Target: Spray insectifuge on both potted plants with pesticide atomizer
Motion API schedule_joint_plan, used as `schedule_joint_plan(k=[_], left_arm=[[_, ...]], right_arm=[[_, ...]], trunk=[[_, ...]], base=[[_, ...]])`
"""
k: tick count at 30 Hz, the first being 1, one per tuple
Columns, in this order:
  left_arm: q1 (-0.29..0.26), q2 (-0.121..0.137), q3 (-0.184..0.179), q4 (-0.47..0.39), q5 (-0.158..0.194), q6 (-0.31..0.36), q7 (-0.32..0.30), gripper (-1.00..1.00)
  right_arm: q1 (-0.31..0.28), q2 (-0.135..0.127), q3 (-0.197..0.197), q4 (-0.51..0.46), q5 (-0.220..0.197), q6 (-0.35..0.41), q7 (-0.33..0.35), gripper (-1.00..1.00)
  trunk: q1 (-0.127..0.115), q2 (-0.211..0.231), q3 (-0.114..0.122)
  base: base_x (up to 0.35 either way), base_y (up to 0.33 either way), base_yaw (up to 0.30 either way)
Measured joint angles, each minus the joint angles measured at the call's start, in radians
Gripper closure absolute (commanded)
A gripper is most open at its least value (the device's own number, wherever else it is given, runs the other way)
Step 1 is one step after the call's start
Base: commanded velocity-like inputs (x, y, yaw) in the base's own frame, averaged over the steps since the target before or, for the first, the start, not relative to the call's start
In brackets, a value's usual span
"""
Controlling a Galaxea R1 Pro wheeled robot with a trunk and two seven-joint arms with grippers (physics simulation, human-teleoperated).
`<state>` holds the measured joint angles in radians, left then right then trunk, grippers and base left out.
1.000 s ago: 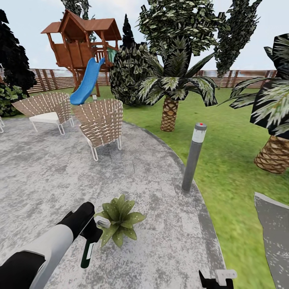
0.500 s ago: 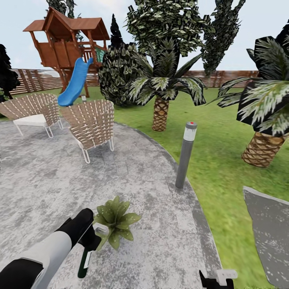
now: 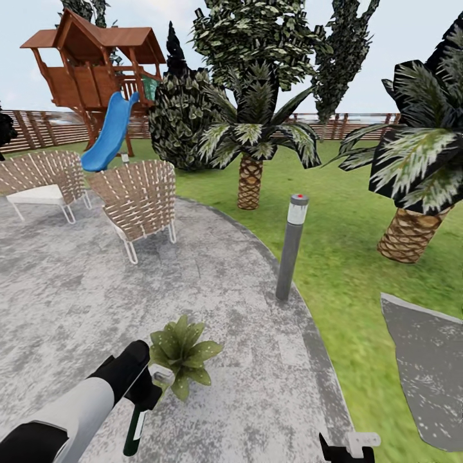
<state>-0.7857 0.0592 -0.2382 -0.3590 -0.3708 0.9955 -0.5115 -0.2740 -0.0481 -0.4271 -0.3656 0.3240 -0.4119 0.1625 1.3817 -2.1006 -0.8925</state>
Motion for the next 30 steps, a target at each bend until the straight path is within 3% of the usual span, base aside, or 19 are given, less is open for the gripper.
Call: schedule_joint_plan(k=[7, 13, 23, 30], left_arm=[[0.001, 0.000, 0.002, -0.009, -0.003, 0.001, 0.002, 1.00], [0.000, 0.001, 0.008, -0.014, -0.003, 0.002, 0.002, 1.00], [-0.001, 0.000, 0.004, -0.017, -0.003, 0.001, 0.003, 1.00], [-0.001, 0.002, 0.003, -0.017, -0.006, 0.000, 0.005, 1.00]], right_arm=[[0.000, 0.000, 0.000, 0.000, 0.000, 0.000, 0.000, -1.00], [0.000, 0.000, 0.000, 0.000, 0.000, 0.000, 0.000, -1.00], [0.000, 0.000, 0.001, 0.000, 0.000, 0.000, 0.000, -1.00], [0.000, 0.000, 0.000, 0.000, 0.000, 0.000, 0.000, -1.00]], trunk=[[0.001, 0.000, 0.000], [0.000, 0.000, 0.000], [0.000, 0.000, 0.000], [0.000, 0.000, 0.000]], base=[[-0.179, 0.048, -0.002], [-0.221, 0.233, 0.000], [0.048, 0.336, -0.006], [0.013, 0.338, -0.227]])
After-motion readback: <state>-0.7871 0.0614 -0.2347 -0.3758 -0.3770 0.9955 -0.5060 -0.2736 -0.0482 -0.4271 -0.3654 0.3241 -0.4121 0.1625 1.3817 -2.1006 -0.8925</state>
